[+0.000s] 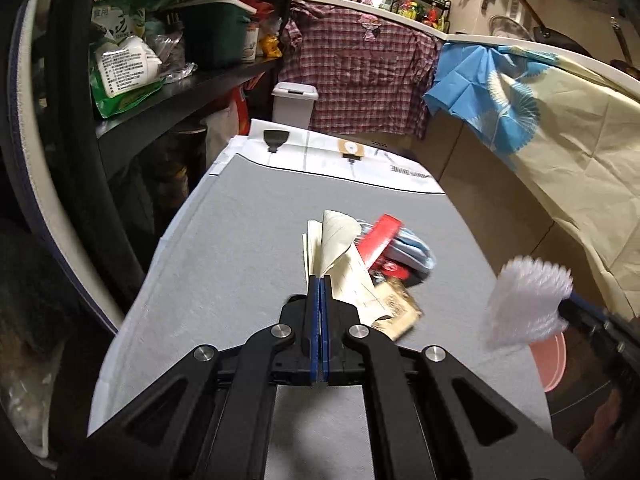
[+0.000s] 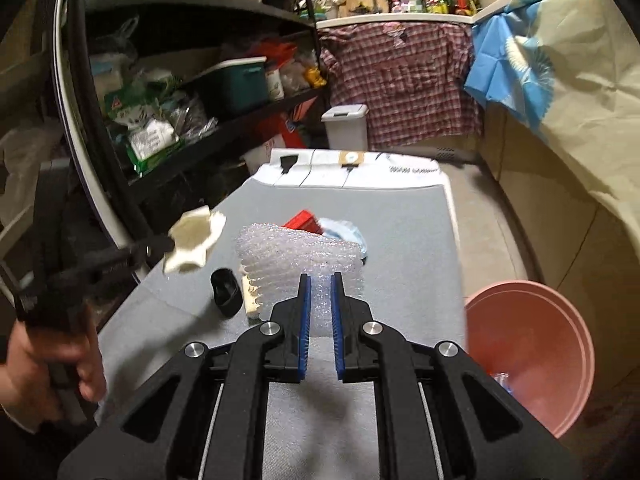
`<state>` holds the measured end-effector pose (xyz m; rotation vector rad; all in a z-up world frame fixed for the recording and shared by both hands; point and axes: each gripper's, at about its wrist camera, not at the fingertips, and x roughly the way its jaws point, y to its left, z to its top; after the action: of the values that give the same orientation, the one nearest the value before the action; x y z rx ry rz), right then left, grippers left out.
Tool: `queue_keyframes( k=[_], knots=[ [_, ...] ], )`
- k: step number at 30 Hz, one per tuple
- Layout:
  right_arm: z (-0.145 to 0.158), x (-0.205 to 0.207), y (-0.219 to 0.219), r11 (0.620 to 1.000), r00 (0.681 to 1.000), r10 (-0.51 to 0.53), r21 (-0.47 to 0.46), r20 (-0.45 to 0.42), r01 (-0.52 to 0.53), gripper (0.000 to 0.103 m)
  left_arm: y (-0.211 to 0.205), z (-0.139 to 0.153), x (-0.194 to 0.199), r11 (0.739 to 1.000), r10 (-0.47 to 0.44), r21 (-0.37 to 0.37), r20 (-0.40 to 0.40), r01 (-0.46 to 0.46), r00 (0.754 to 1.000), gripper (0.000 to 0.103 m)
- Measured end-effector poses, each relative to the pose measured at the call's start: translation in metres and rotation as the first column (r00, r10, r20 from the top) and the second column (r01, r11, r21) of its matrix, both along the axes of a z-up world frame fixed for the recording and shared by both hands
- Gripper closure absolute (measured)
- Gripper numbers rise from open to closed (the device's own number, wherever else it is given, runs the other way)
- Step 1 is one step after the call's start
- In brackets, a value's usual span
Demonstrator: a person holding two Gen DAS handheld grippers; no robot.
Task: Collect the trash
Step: 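Carry the napkin with the left tool while the right tool carries the foam netting over the pink bucket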
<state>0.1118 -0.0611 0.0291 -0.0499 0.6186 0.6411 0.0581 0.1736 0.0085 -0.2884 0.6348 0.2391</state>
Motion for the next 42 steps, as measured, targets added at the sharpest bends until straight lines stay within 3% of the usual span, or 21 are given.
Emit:
queue_keyframes(
  k=[5,12,20,29,42],
  knots=[
    [0.021,-0.003,-0.033,0.999,0.998,-0.050,-0.005,0.036,0.050,0.093,-0.026,0.000,-0.007,0.999,-0.040,0.034,0.008,0.040,0.999,0.102],
    [0.028,-0.002,-0.076,0.992,0.992,-0.116,-0.045,0.050,0.119,0.093,-0.043,-0.003,-0.007,0.996,-0.071,0.046,0.003,0.071,0.997,0.102],
    [0.044,0.007,-0.130,0.972,0.968,-0.220,-0.053,0.117,0.228,0.093,-0.059,-0.006,-0.007,0.992,-0.109,0.063,-0.005,0.109,0.994,0.102],
    [0.029,0.025,-0.175,0.926,0.924,-0.374,-0.017,0.085,0.376,0.093,-0.080,-0.011,-0.008,0.985,-0.151,0.083,-0.017,0.152,0.988,0.102],
    [0.021,0.036,-0.199,0.882,0.878,-0.464,-0.035,0.121,0.471,0.093,-0.134,-0.010,0.016,0.964,-0.259,0.054,-0.017,0.260,0.966,0.102]
  ],
)
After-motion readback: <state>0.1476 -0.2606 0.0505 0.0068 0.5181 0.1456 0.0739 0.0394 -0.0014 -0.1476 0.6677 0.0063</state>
